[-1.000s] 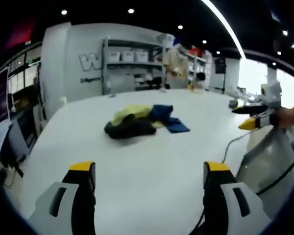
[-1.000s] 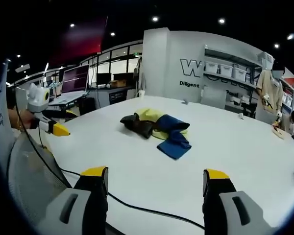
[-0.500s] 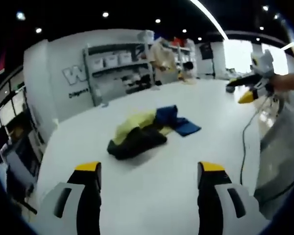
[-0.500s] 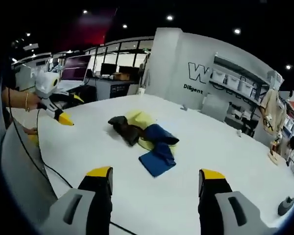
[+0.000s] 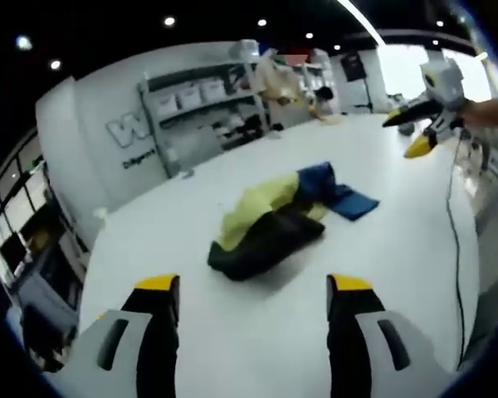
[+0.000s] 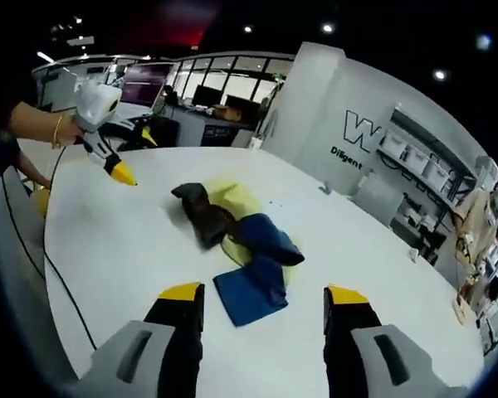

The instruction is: Fold the garment on the visible template until the final outline fits inside the template.

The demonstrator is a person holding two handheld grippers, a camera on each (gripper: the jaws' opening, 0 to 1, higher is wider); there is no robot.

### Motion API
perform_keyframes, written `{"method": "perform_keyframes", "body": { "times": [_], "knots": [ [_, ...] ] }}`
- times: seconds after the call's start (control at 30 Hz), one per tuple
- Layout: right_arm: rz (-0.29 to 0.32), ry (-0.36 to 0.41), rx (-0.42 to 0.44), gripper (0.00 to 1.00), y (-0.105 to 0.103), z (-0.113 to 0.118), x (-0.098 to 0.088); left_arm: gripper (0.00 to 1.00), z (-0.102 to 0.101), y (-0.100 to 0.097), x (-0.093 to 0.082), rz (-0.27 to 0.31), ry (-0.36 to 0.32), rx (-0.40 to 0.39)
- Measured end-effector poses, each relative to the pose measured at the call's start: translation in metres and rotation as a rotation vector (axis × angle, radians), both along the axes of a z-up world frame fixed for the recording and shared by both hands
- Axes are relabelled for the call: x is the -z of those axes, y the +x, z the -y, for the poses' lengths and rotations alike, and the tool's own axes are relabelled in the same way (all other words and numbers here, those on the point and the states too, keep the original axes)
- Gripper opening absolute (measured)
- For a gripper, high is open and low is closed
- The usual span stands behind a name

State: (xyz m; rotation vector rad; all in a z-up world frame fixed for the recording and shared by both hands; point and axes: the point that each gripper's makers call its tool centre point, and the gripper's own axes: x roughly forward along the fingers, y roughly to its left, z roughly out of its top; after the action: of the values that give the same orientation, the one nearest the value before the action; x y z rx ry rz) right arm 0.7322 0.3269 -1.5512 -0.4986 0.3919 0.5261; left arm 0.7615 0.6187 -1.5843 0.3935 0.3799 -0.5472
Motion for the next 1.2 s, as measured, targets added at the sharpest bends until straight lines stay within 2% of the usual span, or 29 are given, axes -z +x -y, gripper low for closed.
{"method": "perform_keyframes", "body": {
  "times": [0.17,0.2,0.27,0.3,0.37,0.4,0.53,0.57,0.6,0.63,0.7,0.77,0.8,0.83,0.9,1.0,1.1,1.17,1.2],
  "knots": [
    [0.010,-0.046,-0.039,0.51,0.014,-0.008,0.004,0.60,0.000,0.011,0.004,-0.004,0.024,0.008],
    [0.005,-0.073,-0.066,0.50,0.020,-0.012,0.008,0.59,-0.002,0.020,0.004,-0.004,0.026,0.006],
    [0.029,-0.233,-0.117,0.48,0.025,-0.012,0.011,0.59,0.001,0.026,0.005,-0.009,0.024,0.019],
    [0.043,-0.269,-0.126,0.46,0.029,-0.011,0.011,0.58,0.002,0.027,0.005,-0.012,0.024,0.024],
    [0.067,-0.286,-0.147,0.41,0.033,-0.019,0.011,0.55,0.005,0.031,0.006,-0.020,0.021,0.030],
    [0.068,-0.203,-0.156,0.39,0.038,-0.032,0.011,0.53,0.007,0.041,0.008,-0.019,0.016,0.025],
    [0.076,-0.284,-0.178,0.35,0.053,-0.034,0.019,0.49,0.017,0.046,0.006,-0.033,-0.028,0.016],
    [0.069,-0.267,-0.171,0.36,0.055,-0.037,0.020,0.49,0.020,0.049,0.005,-0.025,-0.033,0.025],
    [0.066,-0.260,-0.171,0.35,0.057,-0.038,0.020,0.49,0.022,0.050,0.004,-0.022,-0.034,0.029],
    [0.054,-0.245,-0.177,0.34,0.067,-0.039,0.026,0.49,0.028,0.057,0.005,-0.022,-0.032,0.042],
    [0.062,-0.312,-0.194,0.34,0.076,-0.036,0.031,0.48,0.033,0.058,0.007,-0.024,-0.019,0.061],
    [0.064,-0.323,-0.204,0.32,0.082,-0.036,0.035,0.48,0.036,0.060,0.011,-0.031,0.000,0.092],
    [0.056,-0.321,-0.200,0.28,0.083,-0.036,0.036,0.49,0.038,0.058,0.017,-0.044,0.017,0.119],
    [0.036,-0.311,-0.180,0.25,0.088,-0.033,0.040,0.50,0.039,0.057,0.018,-0.047,0.030,0.120],
    [0.037,-0.298,-0.177,0.22,0.095,-0.032,0.045,0.49,0.041,0.054,0.024,-0.062,0.064,0.124],
    [0.034,-0.309,-0.170,0.25,0.102,-0.032,0.049,0.48,0.037,0.055,0.034,-0.075,0.086,0.124],
    [0.028,-0.308,-0.172,0.24,0.107,-0.033,0.053,0.44,0.037,0.058,0.037,-0.081,0.080,0.120],
    [0.004,-0.256,-0.156,0.24,0.112,-0.035,0.061,0.40,0.035,0.063,0.040,-0.088,0.072,0.110],
    [0.002,-0.267,-0.158,0.23,0.115,-0.034,0.063,0.38,0.034,0.064,0.040,-0.094,0.063,0.102]
  ]
}}
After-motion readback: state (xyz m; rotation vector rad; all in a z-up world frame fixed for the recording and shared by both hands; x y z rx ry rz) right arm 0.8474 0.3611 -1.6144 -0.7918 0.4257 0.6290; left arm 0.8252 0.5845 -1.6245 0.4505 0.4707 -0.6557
